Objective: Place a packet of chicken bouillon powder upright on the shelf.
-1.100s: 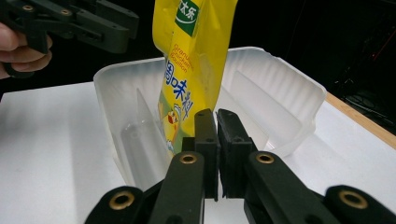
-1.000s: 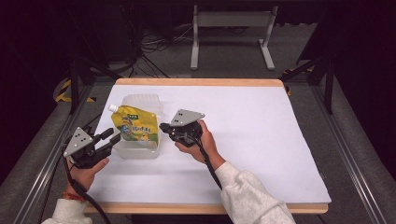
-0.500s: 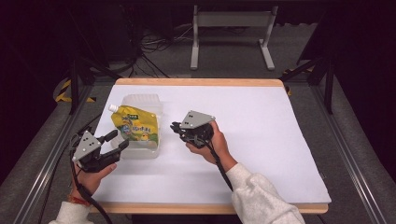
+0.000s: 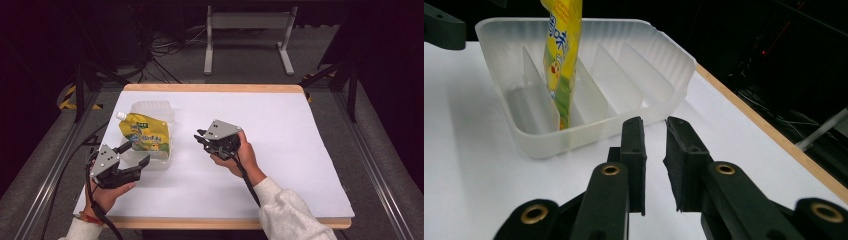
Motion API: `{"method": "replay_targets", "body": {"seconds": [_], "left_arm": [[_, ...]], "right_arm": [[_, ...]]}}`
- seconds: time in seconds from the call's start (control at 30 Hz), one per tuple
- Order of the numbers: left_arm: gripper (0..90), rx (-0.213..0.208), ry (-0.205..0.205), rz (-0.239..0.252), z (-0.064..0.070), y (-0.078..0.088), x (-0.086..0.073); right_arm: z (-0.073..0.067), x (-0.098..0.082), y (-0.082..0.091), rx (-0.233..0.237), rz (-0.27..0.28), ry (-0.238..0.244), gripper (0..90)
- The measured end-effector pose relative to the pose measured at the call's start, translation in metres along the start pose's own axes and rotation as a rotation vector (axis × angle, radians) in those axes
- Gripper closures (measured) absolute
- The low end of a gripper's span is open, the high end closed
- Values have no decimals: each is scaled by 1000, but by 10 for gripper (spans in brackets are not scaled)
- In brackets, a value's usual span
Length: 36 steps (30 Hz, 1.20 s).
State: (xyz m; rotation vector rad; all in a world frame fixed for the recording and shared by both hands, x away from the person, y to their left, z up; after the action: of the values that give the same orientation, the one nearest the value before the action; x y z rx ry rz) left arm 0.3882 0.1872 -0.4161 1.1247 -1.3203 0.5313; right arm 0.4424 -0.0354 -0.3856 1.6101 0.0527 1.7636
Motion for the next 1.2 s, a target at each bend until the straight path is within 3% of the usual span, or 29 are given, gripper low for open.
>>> {"method": "replay_targets", "body": {"seconds": [0.1, 0.3, 0.5, 0.67, 0.97, 1.2], "left_arm": [[203, 5, -16, -11, 4, -1, -1], [162, -22, -3, -14, 11, 1, -2], [150, -48, -25, -18, 22, 1, -2], [145, -65, -46, -25, 30, -1, -4], [142, -54, -78, -44, 42, -3, -9], [124, -86, -103, -60, 58, -3, -13]], "right_arm": [[4, -5, 6, -13, -9, -6, 752], [12, -15, 19, -47, -27, -14, 714], [20, -28, 30, -90, -68, -6, 653], [24, -37, 39, -97, -79, -11, 577], [28, -52, 60, -114, -94, -9, 491], [25, -69, 77, -124, -128, 5, 426]]}}
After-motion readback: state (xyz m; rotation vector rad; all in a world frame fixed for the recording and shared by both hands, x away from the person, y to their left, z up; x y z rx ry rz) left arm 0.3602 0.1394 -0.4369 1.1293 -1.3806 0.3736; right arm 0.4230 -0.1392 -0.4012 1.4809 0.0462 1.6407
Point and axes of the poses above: each handheld gripper's, and its own axes: y roughly backward along the jaws, x roughly out of its top, z roughly to its right, the point moved 8 cm from there along -y, roughly forward along the jaws, and after that the axes turned 9 degrees about x, right-handed, at the moved point
